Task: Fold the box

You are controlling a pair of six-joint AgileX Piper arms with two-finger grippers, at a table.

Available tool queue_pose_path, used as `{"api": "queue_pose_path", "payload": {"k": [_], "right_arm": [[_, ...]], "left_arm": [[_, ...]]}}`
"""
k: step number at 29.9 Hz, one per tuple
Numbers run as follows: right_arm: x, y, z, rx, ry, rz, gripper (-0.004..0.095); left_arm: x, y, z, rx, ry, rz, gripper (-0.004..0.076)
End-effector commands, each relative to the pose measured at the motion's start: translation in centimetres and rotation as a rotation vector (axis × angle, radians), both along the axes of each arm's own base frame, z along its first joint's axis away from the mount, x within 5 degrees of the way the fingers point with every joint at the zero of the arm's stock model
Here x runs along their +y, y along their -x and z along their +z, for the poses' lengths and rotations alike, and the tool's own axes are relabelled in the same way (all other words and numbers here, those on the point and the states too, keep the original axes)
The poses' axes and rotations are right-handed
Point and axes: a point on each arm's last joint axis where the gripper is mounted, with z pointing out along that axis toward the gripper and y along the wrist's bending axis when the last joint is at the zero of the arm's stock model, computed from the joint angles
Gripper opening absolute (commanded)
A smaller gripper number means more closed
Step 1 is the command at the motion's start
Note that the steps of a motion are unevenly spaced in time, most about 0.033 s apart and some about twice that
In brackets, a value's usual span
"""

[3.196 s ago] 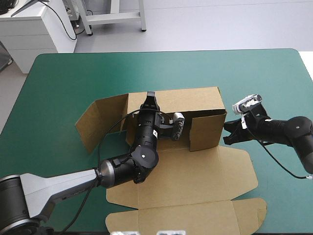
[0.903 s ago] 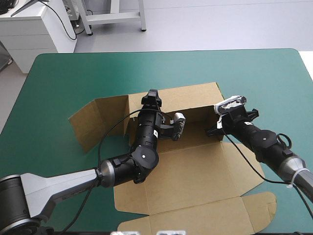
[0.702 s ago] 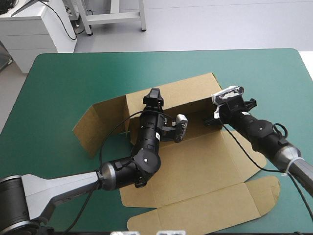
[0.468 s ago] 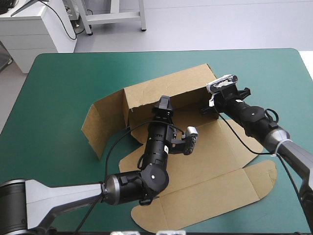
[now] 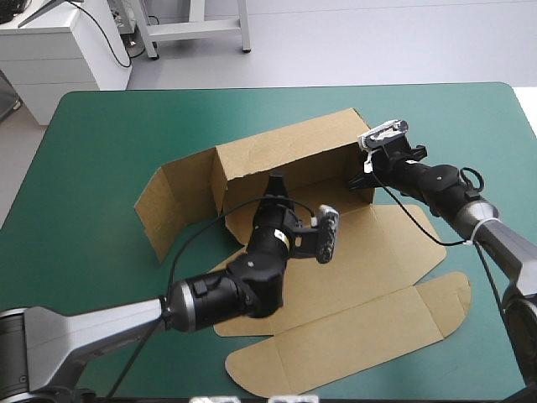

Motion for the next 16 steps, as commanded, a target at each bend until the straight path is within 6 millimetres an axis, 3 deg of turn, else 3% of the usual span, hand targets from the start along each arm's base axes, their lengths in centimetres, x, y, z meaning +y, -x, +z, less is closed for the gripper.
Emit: {"api": "queue_pose_path", "payload": {"k": [1,6,10,13,16], "right_arm": [[-0.2,0.3,2.5,-0.057,0.028,0.041,-0.0021],[-0.3,0.3,2.5,-0.048,0.035,0.040,-0.0021],[-0.3,0.3,2.5,-0.036,0.009,0.025,-0.0021],[-0.3,0.3,2.4,-0.029,-0.002,0.022,-0.0021],[-0.3,0.4,2.3,-0.028,0.028,0.043,-0.0021]], "left_arm": [[2.0,-1.3,6.4,0.126,0.155,-0.004,0.0008],[5.5,-3.3,13.2,0.288,0.337,-0.012,0.0008],[10.6,-6.0,17.3,0.297,0.475,0.061,0.0007],[15.2,-8.2,18.4,0.327,0.626,0.187,0.0007],[19.9,-10.0,18.0,0.439,0.808,0.295,0.0006]]}}
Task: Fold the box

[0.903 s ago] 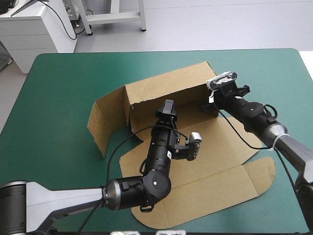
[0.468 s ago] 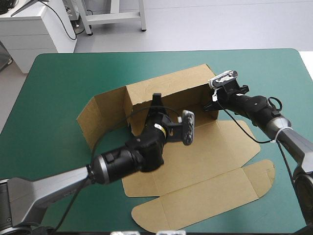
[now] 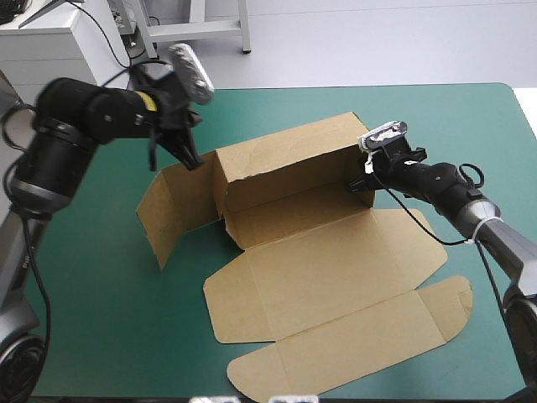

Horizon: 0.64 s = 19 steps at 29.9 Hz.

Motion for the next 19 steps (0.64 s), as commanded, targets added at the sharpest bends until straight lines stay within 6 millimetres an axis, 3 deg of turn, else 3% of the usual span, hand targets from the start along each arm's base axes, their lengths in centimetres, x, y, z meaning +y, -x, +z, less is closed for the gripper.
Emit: {"api": "queue_pose_path", "payload": {"k": [1,5,10,15,19], "right_arm": [[-0.2,0.3,2.3,-0.071,0.043,0.036,-0.0021],[-0.3,0.3,2.3,-0.077,0.082,0.055,-0.0021],[-0.2,0.0,3.3,-0.085,0.060,0.050,-0.0021],[0.1,-0.8,4.3,-0.049,0.053,0.075,-0.0021],[0.4,-2.1,5.3,0.099,0.034,0.062,-0.0021]], "left_arm": [[5.5,-0.1,1.8,0.036,0.256,0.095,0.0001],[11.8,-1.0,1.4,0.087,0.482,0.248,-0.0008],[17.6,-0.7,-0.6,0.168,0.618,0.404,-0.0008],[20.3,0.5,-3.0,0.153,0.651,0.538,-0.0008],[20.2,2.0,-5.1,0.108,0.677,0.580,-0.0008]]}}
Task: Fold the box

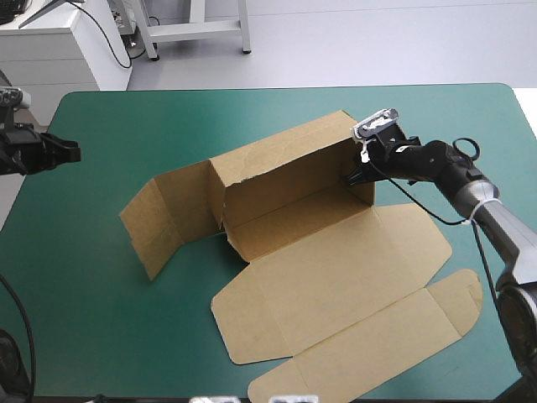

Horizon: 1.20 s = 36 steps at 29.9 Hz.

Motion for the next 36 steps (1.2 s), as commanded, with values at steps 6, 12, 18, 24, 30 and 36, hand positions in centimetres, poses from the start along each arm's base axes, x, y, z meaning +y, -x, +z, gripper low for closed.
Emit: {"api": "queue_pose_path", "payload": {"k": [6,12,18,24,30,36], "right_arm": [[-1.0,-1.5,6.6,0.135,-0.063,-0.234,-0.0018],[-1.4,-1.2,9.3,0.281,-0.011,-0.287,-0.0016],[-0.8,-0.5,10.2,0.386,-0.026,-0.301,-0.0013],[0.1,2.5,8.6,0.476,-0.002,-0.311,-0.0009],[-0.2,3.3,6.2,0.557,0.027,-0.329,-0.0010],[0.0,1.1,5.0,0.524,0.037,-0.340,-0.0010]], "left_arm": [[-1.3,3.0,-2.3,-0.074,0.034,0.072,-0.0008],[-1.6,3.1,-4.2,-0.041,0.069,0.055,-0.0008],[-1.7,3.0,-4.2,-0.050,0.086,0.054,-0.0008],[-1.6,2.9,-4.1,-0.069,0.096,0.074,-0.0008],[-1.5,2.8,-4.0,-0.077,0.099,0.081,-0.0008],[-1.6,2.9,-4.0,-0.072,0.102,0.073,-0.0008]]}}
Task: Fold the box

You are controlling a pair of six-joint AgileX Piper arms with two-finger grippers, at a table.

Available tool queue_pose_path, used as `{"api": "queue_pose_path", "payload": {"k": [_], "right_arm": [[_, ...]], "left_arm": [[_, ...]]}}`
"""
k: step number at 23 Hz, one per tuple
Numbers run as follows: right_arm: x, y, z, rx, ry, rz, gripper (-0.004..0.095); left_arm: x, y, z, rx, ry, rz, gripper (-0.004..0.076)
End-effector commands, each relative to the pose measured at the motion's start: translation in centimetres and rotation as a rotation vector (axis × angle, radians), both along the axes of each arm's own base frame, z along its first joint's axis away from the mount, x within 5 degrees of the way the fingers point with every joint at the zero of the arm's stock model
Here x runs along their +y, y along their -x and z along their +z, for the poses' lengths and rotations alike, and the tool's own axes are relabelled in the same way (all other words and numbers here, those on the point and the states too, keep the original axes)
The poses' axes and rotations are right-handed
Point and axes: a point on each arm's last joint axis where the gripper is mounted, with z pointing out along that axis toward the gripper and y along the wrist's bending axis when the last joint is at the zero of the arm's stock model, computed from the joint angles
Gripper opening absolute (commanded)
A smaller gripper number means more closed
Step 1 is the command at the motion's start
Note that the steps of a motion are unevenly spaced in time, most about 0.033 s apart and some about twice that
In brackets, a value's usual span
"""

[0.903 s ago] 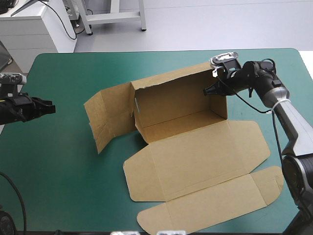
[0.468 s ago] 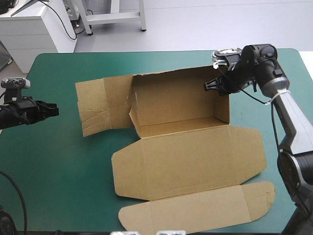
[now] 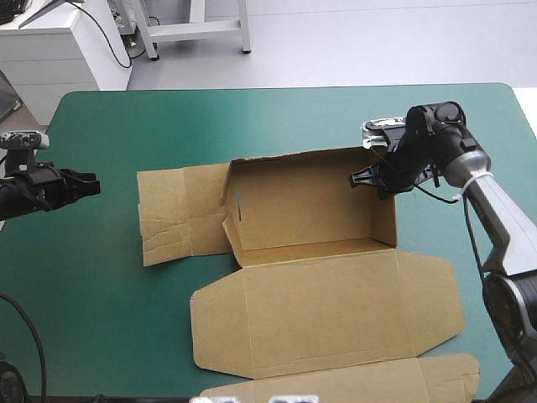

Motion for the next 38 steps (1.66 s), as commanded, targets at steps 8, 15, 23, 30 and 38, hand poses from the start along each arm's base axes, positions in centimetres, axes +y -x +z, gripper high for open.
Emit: {"api": "queue_pose_path", "payload": {"k": [8,15,23,30,38], "right_arm": [[0.8,-5.1,0.9,-0.127,-0.045,-0.091,-0.0009],[1.0,-6.7,2.0,-0.217,-0.069,-0.097,0.0134],[0.3,-6.8,2.3,-0.231,-0.014,-0.143,0.0662],[0.0,-5.5,4.4,-0.207,-0.002,-0.146,0.0679],[0.7,-6.6,2.2,-0.151,-0.010,-0.126,0.0678]], "left_arm": [[-0.6,0.4,1.9,-0.072,0.030,0.001,-0.0008],[-0.6,0.5,1.8,-0.068,0.033,-0.005,-0.0008],[-0.6,0.5,1.8,-0.068,0.033,-0.005,-0.0008],[-0.6,0.5,1.8,-0.068,0.033,-0.005,-0.0008],[-0.8,0.4,2.0,-0.079,0.049,-0.009,-0.0008]]}}
